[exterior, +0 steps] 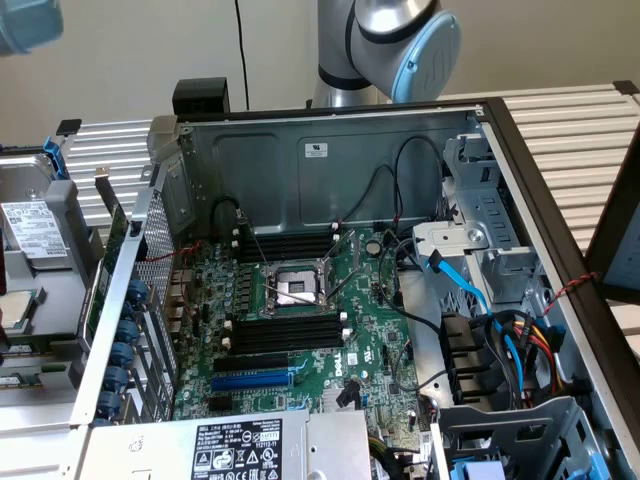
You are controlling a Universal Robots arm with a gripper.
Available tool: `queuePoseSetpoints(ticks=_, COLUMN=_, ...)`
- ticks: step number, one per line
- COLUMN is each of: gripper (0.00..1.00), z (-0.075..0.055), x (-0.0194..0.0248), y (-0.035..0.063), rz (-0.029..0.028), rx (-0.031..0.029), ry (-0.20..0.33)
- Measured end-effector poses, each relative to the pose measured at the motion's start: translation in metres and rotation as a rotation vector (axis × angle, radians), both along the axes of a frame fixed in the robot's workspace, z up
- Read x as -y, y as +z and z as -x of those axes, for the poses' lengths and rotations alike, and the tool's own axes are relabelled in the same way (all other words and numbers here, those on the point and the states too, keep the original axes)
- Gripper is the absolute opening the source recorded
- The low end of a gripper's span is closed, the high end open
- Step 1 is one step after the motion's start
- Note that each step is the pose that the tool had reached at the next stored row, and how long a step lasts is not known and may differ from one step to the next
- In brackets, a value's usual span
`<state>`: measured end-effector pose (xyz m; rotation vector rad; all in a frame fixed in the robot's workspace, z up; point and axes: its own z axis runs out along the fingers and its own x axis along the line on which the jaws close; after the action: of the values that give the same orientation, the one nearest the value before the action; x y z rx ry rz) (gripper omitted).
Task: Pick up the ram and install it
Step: 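Pick up the ram and move it above insertion slot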
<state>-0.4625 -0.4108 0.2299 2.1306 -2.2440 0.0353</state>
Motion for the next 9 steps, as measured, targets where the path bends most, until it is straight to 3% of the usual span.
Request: queuePoseSetpoints(ticks=9, gripper=0.24, z=0.0000, x=0.0000, y=-0.0053, rz=0.0007, rx=0.0002, ry=0.001)
